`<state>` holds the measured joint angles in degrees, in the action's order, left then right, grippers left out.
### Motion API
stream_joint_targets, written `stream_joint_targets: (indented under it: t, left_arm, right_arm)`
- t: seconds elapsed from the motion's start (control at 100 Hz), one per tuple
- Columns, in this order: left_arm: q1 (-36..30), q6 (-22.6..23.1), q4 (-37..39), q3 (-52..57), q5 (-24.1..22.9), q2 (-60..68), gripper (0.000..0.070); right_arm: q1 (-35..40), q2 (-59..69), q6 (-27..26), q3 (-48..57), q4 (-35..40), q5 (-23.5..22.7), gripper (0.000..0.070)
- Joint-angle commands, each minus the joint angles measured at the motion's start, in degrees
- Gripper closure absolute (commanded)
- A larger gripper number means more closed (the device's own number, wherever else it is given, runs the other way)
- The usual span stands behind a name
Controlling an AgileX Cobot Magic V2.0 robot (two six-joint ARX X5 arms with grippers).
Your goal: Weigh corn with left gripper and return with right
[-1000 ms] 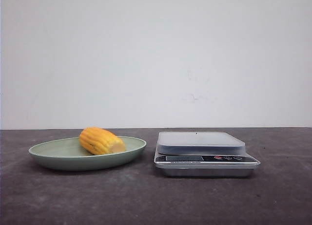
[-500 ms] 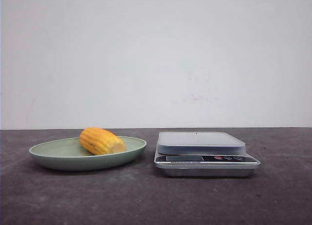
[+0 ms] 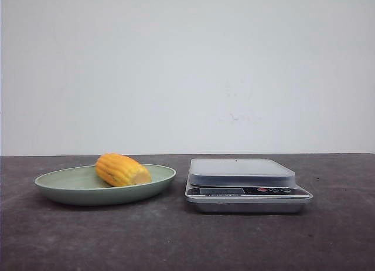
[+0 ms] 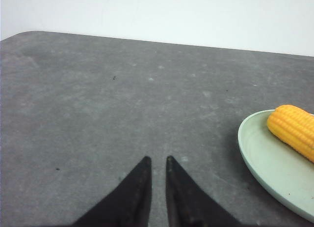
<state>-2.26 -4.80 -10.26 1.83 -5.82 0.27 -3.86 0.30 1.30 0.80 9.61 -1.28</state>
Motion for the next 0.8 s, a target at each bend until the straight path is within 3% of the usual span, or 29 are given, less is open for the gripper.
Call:
stream_joint_targets:
  t: [0.0, 0.61, 0.79]
  left_arm:
    - [0.0, 0.9, -0.3, -1.0, 0.1, -0.1, 0.0697]
    - [0.0, 0.7, 2.8, -1.0, 0.1, -0.1, 0.0697]
    - [0.0, -4.6, 2.5, -1.0, 0.2, -0.1, 0.0697]
  right_arm:
    - [0.0, -0.1, 0.4, -0.2, -0.6, 0.2, 0.0688]
    - [0.0, -0.1, -2.6, -0.2, -0.7, -0.8, 0.0688]
    - [0.0, -0.1, -8.0, -0.2, -0.7, -1.7, 0.0691]
